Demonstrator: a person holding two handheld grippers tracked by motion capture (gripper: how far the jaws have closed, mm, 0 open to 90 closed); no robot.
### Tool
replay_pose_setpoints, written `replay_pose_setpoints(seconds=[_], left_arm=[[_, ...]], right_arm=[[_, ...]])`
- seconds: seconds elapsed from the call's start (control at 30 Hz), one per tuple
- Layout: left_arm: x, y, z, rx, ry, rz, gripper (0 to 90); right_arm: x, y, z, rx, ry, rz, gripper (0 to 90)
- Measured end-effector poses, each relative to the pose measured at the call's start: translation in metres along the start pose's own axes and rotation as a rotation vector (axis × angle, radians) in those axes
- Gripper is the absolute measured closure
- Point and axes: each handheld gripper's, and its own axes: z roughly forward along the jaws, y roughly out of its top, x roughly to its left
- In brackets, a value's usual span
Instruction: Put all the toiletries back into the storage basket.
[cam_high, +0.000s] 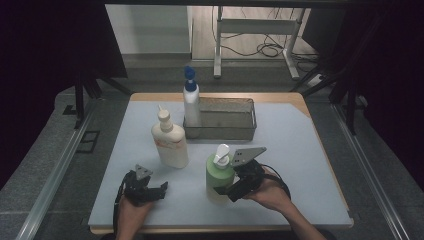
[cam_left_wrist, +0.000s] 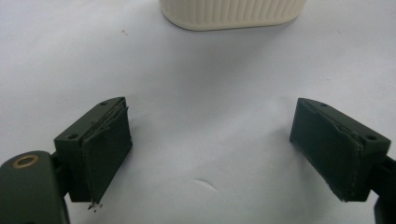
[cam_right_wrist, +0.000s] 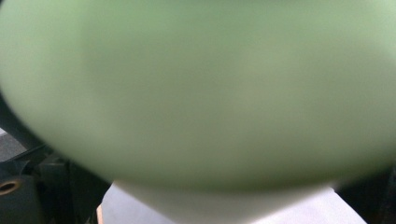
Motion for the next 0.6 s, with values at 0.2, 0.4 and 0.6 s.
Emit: replay_pose_setpoints(seconds=[0.2, 0.4, 0.6], left_arm=[[0.0000, 0.0000, 0.0000, 0.000, 0.000, 0.000, 12.1], [0.0001, 0.0000, 0.0000, 0.001, 0.000, 0.001, 12.1], [0.0000, 0.0001, 0.0001, 0.000, -0.001, -0.001, 12.1]], right_arm=[[0.0024, 0.0032, 0.0012, -0.018, 0.000, -0.016, 10.0], [0.0045, 0.0047, -0.0005, -0.002, -0.019, -0.027, 11.1], [0.0052, 0.0061, -0.0002, -0.002, -0.034, -0.012, 11.5]])
